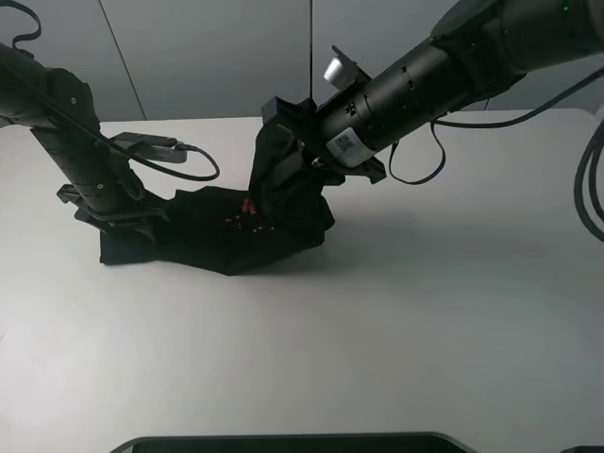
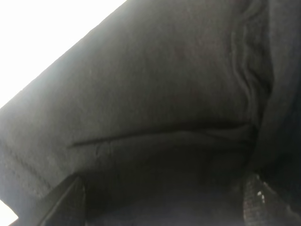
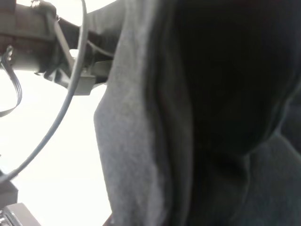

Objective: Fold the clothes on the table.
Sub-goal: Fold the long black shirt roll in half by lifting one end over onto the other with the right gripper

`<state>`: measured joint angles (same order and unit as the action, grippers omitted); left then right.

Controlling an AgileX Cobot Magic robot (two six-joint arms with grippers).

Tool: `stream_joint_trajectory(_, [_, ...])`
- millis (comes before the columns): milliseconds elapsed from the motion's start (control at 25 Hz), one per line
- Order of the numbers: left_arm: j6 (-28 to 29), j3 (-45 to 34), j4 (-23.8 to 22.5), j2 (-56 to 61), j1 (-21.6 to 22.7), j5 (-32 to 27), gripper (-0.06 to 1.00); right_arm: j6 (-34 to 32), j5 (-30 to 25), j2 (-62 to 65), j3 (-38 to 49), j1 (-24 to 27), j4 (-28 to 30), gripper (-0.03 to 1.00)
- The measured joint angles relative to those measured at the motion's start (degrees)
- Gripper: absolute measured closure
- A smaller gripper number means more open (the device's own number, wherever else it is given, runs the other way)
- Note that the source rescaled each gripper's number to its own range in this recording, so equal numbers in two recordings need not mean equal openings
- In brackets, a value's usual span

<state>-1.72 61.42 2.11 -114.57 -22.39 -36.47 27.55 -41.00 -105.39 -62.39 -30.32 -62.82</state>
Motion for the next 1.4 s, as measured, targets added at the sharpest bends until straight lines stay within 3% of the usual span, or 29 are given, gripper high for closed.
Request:
stream_joint_trajectory(320, [0.0, 0.0, 0.0, 0.0, 0.0, 0.0, 0.02, 2.7, 0.3, -9.5, -7.1, -1.5, -8.0, 0.85])
stream_joint_trajectory(760, [0.0, 0.0, -0.1, 0.0, 0.0, 0.0, 0.02, 17.3, -0.5, -18.2, -7.3, -5.1, -27.3, 0.85])
stream_joint_trajectory(1120, [0.0, 2.7, 1.1, 0.3, 0.0, -2.2, 0.02, 21.8, 0.3, -21.8, -7.4, -5.6, -29.2, 0.85])
stream_joint_trajectory(1400, [-0.1, 11.4, 1.5, 3.2, 0.0, -8.7, 0.02, 22.8, 1.4, -22.3, -7.4, -5.6, -29.3, 0.85])
